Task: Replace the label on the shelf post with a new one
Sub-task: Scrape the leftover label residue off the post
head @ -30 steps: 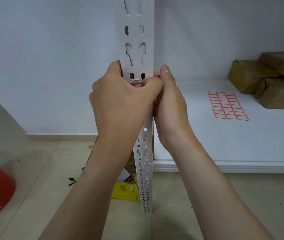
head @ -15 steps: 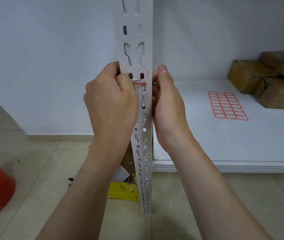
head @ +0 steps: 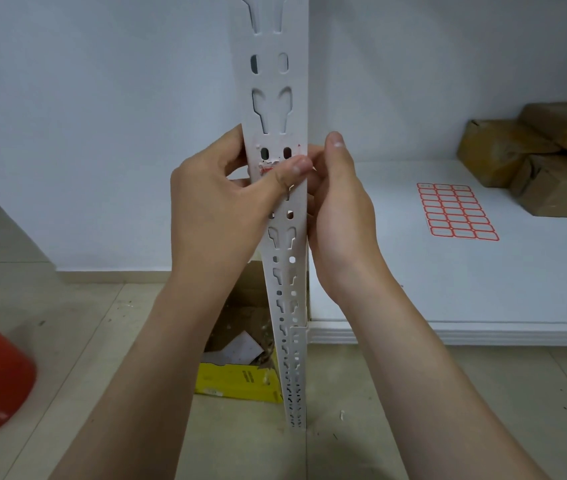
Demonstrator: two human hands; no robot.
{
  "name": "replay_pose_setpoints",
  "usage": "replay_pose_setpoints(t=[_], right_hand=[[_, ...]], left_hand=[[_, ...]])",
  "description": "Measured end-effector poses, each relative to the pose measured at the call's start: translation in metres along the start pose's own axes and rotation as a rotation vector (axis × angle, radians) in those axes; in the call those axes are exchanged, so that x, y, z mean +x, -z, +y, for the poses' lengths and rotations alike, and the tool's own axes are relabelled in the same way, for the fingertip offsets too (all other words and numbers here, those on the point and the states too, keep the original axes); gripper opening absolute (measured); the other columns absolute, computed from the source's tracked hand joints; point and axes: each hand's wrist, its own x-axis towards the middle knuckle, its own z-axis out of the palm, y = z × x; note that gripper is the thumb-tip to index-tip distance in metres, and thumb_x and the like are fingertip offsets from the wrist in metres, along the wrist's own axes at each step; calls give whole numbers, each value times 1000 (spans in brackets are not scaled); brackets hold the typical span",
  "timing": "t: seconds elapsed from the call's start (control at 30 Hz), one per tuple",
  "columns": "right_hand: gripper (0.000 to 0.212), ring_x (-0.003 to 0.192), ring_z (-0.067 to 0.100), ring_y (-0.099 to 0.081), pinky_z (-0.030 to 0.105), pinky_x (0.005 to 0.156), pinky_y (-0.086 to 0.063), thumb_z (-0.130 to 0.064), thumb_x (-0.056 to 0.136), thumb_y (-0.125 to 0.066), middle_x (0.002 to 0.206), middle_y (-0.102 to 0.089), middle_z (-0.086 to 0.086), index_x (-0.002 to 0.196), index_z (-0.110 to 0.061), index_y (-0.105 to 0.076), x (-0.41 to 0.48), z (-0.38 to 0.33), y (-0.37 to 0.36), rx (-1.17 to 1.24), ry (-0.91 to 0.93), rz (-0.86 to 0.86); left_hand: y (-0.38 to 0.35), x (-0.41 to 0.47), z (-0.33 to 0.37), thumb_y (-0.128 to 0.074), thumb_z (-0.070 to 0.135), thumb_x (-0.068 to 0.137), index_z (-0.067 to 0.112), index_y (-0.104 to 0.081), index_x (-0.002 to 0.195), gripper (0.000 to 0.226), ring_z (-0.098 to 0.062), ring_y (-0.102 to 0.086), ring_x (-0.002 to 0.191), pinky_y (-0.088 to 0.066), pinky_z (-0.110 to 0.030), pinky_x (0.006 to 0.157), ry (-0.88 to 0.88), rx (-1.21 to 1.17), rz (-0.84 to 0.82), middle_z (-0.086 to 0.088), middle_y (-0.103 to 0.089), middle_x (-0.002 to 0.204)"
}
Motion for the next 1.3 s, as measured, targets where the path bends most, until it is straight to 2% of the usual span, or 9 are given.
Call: replay_pose_setpoints(t=[0.13, 0.27, 0.43, 0.53, 0.63, 0.8, 0.9, 1.1, 1.3], right_hand=[[70, 102, 29, -79, 60, 103, -58, -51, 114, -26, 97, -83, 6, 70, -43, -80, 2, 2, -1, -8, 9, 21], [71, 100, 27, -79, 58, 104, -59, -50, 115, -26, 95, -83, 4, 69, -43, -80, 1, 1, 0, -1, 8, 25], [73, 96, 24, -79, 55, 102, -60, -49, 116, -25, 94, -84, 5, 70, -41, -81, 2, 1, 1, 4, 7, 18], [75, 82, 17, -78, 48, 91, -60, -48, 116, -25, 83, -82, 1, 68, -39, -81, 1, 0, 2, 23, -3, 16], [75, 74, 13, -75, 46, 87, -59, -48, 116, -25, 77, -80, -3, 67, -37, -81, 0, 0, 3, 46, -22, 12], [73, 88, 16, -78, 49, 98, -61, -48, 116, -25, 85, -82, -5, 70, -43, -82, 0, 1, 4, 17, -14, 14], [73, 95, 21, -79, 49, 98, -61, -47, 116, -25, 90, -83, -3, 69, -42, -82, 2, 1, 4, 18, -8, 18], [68, 80, 16, -79, 32, 76, -56, -44, 117, -25, 86, -83, -1, 79, -26, -78, 1, -1, 7, 15, -18, 13], [72, 86, 18, -78, 38, 85, -55, -45, 116, -25, 85, -83, -1, 70, -33, -80, 1, 0, 5, -32, 11, 2]], left_hand=[[6, 3, 1, -77, 17, 93, 28, -79, 106, 17, 8, -75, 85, -55, -7, 72, -1, -33, -58, 26, -78, 92], [9, 4, -1, -74, 17, 96, 23, -80, 110, 17, 3, -76, 88, -57, -11, 75, -19, -34, -91, 18, -80, 99], [11, 4, -5, -65, 19, 102, 23, -74, 118, 19, 7, -73, 95, -56, -9, 79, -57, 23, -118, 23, -77, 103], [1, -8, -8, -56, 15, 106, 17, -69, 127, 24, -1, -75, 94, -61, -21, 80, -102, 19, 32, 15, -76, 110], [-11, -21, -13, -65, 21, 101, 11, -66, 130, 31, -13, -70, 97, -61, -36, 80, -215, 129, 347, 1, -59, 124], [-15, -22, -30, -78, 22, 96, 12, -81, 100, 12, -28, -57, 79, -50, -41, 65, -399, 317, 521, -7, -55, 88], [-17, -24, -31, -81, 24, 95, 16, -84, 96, 10, -30, -57, 70, -43, -30, 63, -421, 344, 511, -5, -60, 75], [-19, -23, -28, -81, 26, 93, 16, -84, 94, 10, -27, -59, 68, -41, -26, 64, -413, 334, 480, -3, -64, 73], [-22, -22, -22, -81, 28, 93, 19, -84, 87, 11, -26, -61, 68, -42, -30, 61, -388, 356, 481, 1, -64, 72]])
